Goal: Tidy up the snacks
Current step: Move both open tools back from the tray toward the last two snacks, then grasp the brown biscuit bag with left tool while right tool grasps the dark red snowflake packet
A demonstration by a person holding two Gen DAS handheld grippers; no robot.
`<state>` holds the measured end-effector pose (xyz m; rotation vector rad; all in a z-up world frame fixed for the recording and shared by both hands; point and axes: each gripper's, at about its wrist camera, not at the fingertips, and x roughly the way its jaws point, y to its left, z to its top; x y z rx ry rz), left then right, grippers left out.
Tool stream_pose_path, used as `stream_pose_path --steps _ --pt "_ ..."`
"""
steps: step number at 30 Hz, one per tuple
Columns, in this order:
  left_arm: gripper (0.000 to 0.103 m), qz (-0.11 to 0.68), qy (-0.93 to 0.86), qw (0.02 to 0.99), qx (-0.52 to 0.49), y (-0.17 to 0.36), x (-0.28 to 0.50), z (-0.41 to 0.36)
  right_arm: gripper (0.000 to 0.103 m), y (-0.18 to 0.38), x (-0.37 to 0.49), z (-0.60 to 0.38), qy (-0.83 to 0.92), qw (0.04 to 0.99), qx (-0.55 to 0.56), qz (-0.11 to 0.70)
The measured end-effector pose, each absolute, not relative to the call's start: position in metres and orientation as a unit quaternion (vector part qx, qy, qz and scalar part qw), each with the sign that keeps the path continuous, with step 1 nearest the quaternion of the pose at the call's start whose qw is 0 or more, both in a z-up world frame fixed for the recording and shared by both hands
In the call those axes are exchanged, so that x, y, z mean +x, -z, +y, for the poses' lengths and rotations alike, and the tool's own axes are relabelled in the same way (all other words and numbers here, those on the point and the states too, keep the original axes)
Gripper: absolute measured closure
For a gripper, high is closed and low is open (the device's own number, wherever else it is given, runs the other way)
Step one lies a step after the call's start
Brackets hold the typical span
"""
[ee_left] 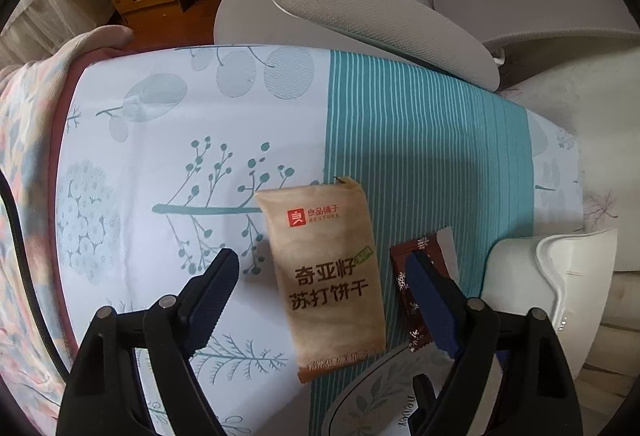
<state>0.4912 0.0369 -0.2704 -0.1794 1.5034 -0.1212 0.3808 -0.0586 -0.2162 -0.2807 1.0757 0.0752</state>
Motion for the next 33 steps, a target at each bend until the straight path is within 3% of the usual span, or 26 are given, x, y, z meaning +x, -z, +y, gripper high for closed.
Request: stream_pose_path --steps 2,8,11,18,20,26,28,31,32,33 --pt "0.025 0.684 0.056 0.723 -0.074 0.273 0.492 0.034 0.055 0.22 0.383 -0.057 -0.036 0.845 -0.139 0.516" --pt "0.049 0.699 0.056 0.706 -0.099 0.285 0.492 0.039 0.057 0.228 0.391 -0.054 -0.025 0.836 -0.142 0.529" --pt "0.053 0.697 0.056 0.705 -0.123 0.287 0.493 0.047 0.057 0.229 0.394 -0.052 -0.019 0.837 -0.151 0.526" --pt "0.077 0.691 0.062 0.701 -0.165 0.288 0.491 0.074 0.057 0.23 0.393 -0.051 -0.022 0.838 -0.155 0.523" --pt "0.08 0.693 0.061 0.698 -0.171 0.287 0.49 0.081 0.057 0.228 0.392 -0.05 -0.028 0.838 -0.151 0.524" --pt "0.08 0.7 0.058 0.689 -0.179 0.287 0.488 0.095 0.057 0.232 0.395 -0.048 -0.017 0.832 -0.145 0.535" --pt "0.074 0.7 0.057 0.686 -0.188 0.285 0.487 0.104 0.057 0.234 0.395 -0.046 -0.02 0.832 -0.143 0.536" --pt "0.06 0.7 0.058 0.687 -0.187 0.285 0.49 0.105 0.057 0.234 0.394 -0.045 -0.033 0.836 -0.13 0.532" --pt "0.048 0.702 0.052 0.686 -0.183 0.285 0.491 0.103 0.057 0.234 0.393 -0.045 -0.031 0.837 -0.127 0.531" --pt "0.042 0.703 0.049 0.686 -0.181 0.286 0.493 0.101 0.057 0.234 0.393 -0.046 -0.027 0.838 -0.125 0.531"
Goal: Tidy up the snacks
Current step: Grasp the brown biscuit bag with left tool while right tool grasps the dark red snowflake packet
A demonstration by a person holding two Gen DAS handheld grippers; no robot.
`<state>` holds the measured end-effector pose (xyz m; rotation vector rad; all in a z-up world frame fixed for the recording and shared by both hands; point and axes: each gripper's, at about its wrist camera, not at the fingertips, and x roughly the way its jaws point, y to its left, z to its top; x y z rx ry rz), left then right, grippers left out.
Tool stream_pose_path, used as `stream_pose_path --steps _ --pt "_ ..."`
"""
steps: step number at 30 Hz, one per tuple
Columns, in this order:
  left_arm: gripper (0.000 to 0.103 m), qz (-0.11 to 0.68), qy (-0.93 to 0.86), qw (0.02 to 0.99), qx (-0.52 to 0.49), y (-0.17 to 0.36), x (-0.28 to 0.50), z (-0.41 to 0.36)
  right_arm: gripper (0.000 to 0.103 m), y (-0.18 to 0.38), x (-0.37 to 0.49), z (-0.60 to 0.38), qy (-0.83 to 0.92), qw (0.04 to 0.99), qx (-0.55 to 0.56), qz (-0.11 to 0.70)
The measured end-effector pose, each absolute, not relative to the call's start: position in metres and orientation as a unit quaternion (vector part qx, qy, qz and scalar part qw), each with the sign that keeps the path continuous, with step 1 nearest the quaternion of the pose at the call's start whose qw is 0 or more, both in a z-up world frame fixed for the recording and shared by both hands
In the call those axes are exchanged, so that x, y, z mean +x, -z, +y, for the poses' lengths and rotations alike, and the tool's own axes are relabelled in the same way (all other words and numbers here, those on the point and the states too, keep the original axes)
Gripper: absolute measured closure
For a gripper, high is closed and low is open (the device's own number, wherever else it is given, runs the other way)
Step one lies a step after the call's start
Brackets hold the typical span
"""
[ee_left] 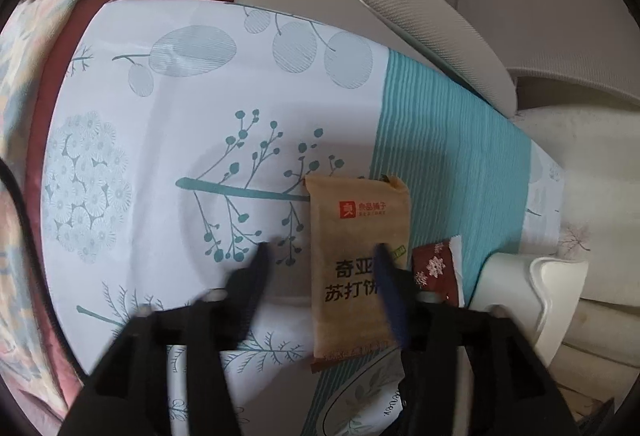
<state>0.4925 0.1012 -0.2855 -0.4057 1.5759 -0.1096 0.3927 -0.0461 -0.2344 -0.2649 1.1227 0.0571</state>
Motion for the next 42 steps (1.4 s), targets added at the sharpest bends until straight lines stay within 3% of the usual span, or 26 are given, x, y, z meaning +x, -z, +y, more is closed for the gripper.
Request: stream_pose_path --steps 8,19,22,24,33,39,42 --pt "0.031 0.714 0.05 0.684 -0.142 0.29 0.499 0.074 0.057 0.234 0.388 -0.05 -0.017 0.841 -0.115 0.528" --pt "0.03 0.701 0.037 0.71 -0.062 0.29 0.506 0.046 0.057 0.243 0.387 -0.048 -0.025 0.834 -0.124 0.538" --pt "0.041 0.696 0.029 0.715 -0.059 0.288 0.505 0.048 0.057 0.245 0.388 -0.048 -0.026 0.832 -0.126 0.539" --pt "0.044 0.695 0.035 0.715 -0.067 0.287 0.505 0.053 0.057 0.247 0.39 -0.048 -0.026 0.83 -0.123 0.544" --pt "0.045 0.69 0.055 0.718 -0.076 0.287 0.491 0.075 0.055 0.254 0.394 -0.045 -0.009 0.825 -0.123 0.552" --pt "0.045 0.685 0.06 0.721 -0.086 0.287 0.483 0.093 0.041 0.258 0.397 -0.042 -0.018 0.828 -0.123 0.547" --pt "0.045 0.684 0.062 0.721 -0.086 0.287 0.479 0.1 0.039 0.26 0.398 -0.041 -0.019 0.829 -0.13 0.543"
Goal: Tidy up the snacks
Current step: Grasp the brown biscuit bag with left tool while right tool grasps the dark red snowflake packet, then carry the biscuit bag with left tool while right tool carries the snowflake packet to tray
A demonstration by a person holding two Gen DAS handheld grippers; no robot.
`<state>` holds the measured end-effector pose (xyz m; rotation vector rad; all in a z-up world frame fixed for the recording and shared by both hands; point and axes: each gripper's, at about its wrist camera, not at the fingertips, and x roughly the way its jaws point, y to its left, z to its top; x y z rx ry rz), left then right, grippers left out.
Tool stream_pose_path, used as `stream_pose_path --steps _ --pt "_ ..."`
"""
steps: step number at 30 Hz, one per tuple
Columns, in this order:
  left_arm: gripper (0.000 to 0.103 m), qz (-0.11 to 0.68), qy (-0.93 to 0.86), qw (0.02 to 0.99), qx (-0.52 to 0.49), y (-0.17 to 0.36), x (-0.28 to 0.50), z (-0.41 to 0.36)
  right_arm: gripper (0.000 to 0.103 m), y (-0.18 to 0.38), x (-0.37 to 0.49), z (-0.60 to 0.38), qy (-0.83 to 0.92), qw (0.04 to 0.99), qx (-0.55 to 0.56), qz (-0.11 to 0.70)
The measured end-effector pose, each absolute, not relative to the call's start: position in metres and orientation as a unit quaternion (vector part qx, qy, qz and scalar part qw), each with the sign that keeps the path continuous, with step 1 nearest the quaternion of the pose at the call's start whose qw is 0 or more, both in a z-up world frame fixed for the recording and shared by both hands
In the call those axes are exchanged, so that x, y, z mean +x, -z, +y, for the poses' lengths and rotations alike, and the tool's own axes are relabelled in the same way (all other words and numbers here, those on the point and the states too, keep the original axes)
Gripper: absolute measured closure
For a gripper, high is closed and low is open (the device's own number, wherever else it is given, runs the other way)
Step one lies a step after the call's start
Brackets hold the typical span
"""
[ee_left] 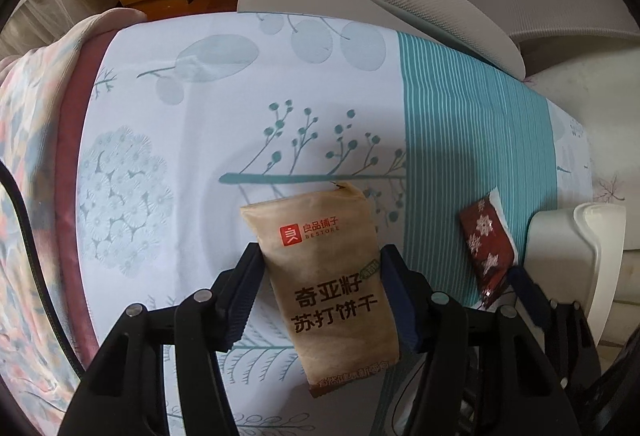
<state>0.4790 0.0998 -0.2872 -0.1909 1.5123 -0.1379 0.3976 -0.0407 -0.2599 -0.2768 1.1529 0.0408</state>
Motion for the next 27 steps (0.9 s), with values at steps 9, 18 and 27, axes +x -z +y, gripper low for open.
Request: stream_pose_path --steps 9,18,27 --pt "0.045 0.679 0.074 0.726 -0.082 0.288 0.471 0.107 0.039 0.262 0.397 -0.037 -0.026 0.829 -0.146 0.54" --pt "0.045 0.679 0.074 0.727 -0.076 0.289 0.467 0.103 0.074 0.261 0.408 -0.053 -0.013 0.823 -0.113 0.556" --pt "0.045 0.68 0.075 0.726 -0.07 0.283 0.45 0.108 0.09 0.259 0.406 -0.054 -0.017 0.818 -0.106 0.565"
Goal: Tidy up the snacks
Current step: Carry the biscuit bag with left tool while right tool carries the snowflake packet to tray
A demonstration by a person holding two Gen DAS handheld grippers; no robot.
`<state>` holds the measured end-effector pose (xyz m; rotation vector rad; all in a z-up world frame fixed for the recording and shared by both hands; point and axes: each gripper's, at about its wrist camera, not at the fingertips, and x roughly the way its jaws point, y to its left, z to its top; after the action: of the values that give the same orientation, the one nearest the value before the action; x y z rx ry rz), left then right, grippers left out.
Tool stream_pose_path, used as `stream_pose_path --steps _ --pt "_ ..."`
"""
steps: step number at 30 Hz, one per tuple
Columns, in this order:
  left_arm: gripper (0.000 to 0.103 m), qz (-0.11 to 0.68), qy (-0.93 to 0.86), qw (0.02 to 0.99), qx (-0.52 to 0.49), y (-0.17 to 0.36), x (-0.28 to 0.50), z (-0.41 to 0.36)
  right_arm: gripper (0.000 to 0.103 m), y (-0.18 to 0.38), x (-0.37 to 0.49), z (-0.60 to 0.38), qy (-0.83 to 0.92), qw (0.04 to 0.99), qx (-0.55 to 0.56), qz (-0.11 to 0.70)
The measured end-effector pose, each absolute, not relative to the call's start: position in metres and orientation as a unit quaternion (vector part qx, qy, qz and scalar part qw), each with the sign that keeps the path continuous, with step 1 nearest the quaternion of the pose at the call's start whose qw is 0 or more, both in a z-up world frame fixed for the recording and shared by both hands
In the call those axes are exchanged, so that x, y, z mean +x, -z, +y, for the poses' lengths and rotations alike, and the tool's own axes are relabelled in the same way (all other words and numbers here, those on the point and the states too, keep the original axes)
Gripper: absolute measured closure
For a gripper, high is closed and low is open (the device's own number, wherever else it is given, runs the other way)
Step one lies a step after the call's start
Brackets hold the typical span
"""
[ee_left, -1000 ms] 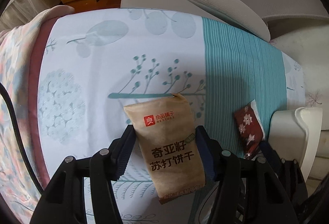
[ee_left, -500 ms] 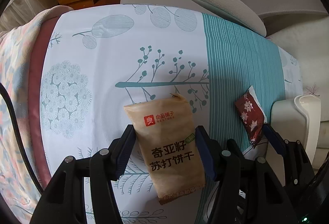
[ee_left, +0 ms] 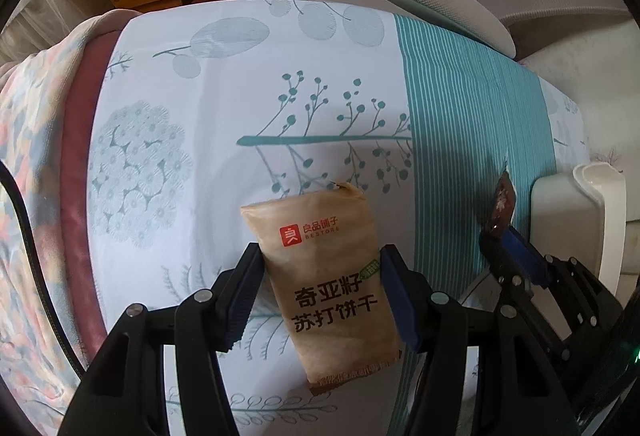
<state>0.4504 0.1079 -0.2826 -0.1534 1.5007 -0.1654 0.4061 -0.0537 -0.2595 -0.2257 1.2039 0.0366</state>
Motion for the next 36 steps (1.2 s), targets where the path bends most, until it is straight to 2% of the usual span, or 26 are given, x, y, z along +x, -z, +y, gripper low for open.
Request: stream_pose_path --steps 15,26,36 --pt "0.047 0.645 0.111 0.751 -0.089 0.236 0.379 0.123 0.096 0.231 0.382 -0.053 -0.048 0.81 -0.044 0.583" --pt "0.048 0.597 0.128 0.784 -0.111 0.186 0.314 0.131 0.096 0.167 0.334 -0.07 -0.09 0.83 -0.004 0.55" --pt "0.048 0.554 0.137 0.814 -0.108 0.14 0.258 0.09 0.096 0.132 0.28 -0.122 -0.093 0.837 0.008 0.54"
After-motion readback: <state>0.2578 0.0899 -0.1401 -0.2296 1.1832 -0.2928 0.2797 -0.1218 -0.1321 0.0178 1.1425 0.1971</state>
